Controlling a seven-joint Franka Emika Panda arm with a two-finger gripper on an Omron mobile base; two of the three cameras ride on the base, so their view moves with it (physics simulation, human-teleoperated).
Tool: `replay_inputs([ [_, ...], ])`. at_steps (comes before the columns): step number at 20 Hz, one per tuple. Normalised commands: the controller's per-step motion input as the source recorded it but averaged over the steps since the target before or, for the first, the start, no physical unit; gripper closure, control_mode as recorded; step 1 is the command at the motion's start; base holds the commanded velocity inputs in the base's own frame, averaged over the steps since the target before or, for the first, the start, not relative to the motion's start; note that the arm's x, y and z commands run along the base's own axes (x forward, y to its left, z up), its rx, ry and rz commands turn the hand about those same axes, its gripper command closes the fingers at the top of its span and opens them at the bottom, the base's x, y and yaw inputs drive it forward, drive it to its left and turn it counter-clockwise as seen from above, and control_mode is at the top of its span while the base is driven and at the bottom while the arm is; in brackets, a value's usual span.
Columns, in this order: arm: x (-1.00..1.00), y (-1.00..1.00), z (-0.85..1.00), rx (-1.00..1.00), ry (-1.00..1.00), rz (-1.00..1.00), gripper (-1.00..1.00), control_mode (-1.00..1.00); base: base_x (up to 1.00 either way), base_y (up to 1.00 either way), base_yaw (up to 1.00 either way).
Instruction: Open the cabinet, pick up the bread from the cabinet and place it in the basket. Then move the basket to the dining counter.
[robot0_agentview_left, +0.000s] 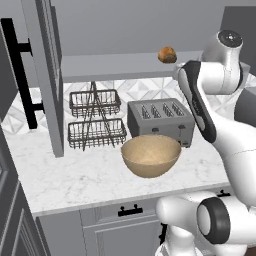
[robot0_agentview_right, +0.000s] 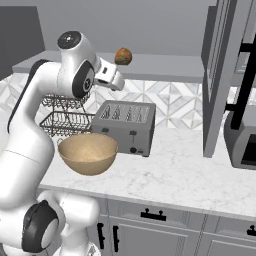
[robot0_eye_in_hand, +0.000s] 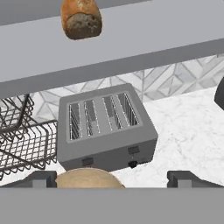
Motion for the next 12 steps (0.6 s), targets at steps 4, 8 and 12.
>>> replay_inputs([
  [4, 0.23, 0.0, 0.23, 0.0, -0.08, 0.01, -1.0, -1.0, 0.0, 0.0, 0.0],
  [8, 0.14, 0.0, 0.18, 0.0, -0.33, 0.0, -1.0, -1.0, 0.0, 0.0, 0.0],
  [12, 0.01, 0.0, 0.34, 0.0, -0.21, 0.03, -1.0, -1.0, 0.0, 0.0, 0.0],
])
